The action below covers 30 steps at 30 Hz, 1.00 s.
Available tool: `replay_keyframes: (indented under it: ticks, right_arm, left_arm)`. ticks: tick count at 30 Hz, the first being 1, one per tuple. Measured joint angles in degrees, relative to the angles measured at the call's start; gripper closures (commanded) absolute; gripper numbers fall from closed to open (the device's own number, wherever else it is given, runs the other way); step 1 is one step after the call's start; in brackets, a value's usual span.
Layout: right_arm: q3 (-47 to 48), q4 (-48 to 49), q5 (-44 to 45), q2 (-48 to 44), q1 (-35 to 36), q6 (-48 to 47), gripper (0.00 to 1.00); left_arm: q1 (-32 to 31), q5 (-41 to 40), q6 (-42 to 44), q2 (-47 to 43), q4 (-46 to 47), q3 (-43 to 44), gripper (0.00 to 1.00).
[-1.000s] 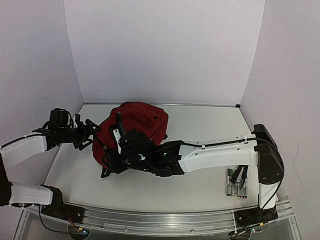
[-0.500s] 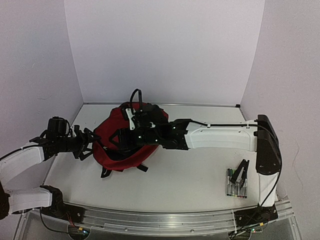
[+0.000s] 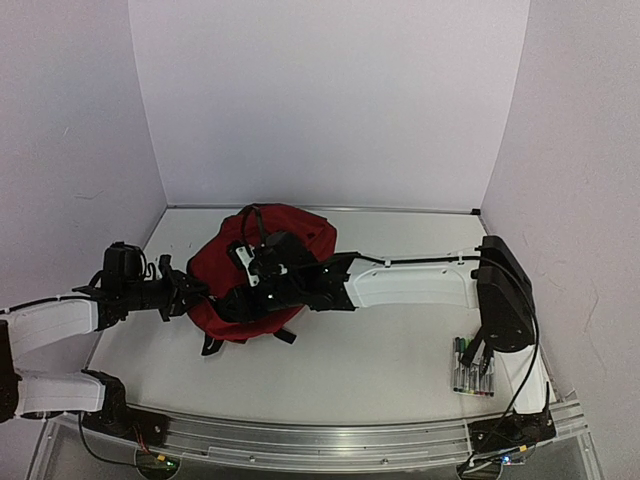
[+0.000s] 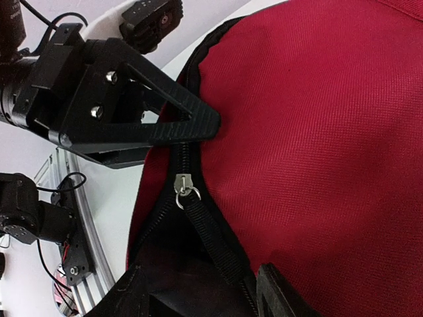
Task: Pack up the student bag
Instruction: Zip the student bag at the center of the board.
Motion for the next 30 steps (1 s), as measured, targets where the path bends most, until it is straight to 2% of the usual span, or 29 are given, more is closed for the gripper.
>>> replay_keyframes:
  ticks: [6,11,15,18,23,30]
  right_arm:
    - [2.9,-1.58,1.78,0.89,-0.02,-4.73,0.54]
    - [5.26,-1.76,1.72,3.2,-0.04,-7.36,0.57]
    - [6.11,-2.28,0.99,4.85,-0.17,-8.48,0.64]
    - [6.93,-2.46,-0.33,5.82,-0.46,-9.15,0.74]
    - [7.8,-2.43,-3.25,6.5,-1.02,-10.38,0.99]
    - [7.51,-1.99,-4.42,6.33,-1.47,-11.19,1.0]
  left_arm:
    - [0.0,0.61,0.34,-0.47,4.24,-2.17,1.0]
    - [0.0,1.34,1.4,-0.95,7.56,-3.27,1.0]
    - [0.0,1.93,1.93,-1.57,10.37,-4.78,1.0]
    - [0.0,2.56,2.54,-2.23,11.7,-5.51,1.0]
    - [0.0,2.84,3.02,-3.61,12.38,-5.62,1.0]
    - [0.0,2.33,3.45,-4.09,11.83,-5.62,1.0]
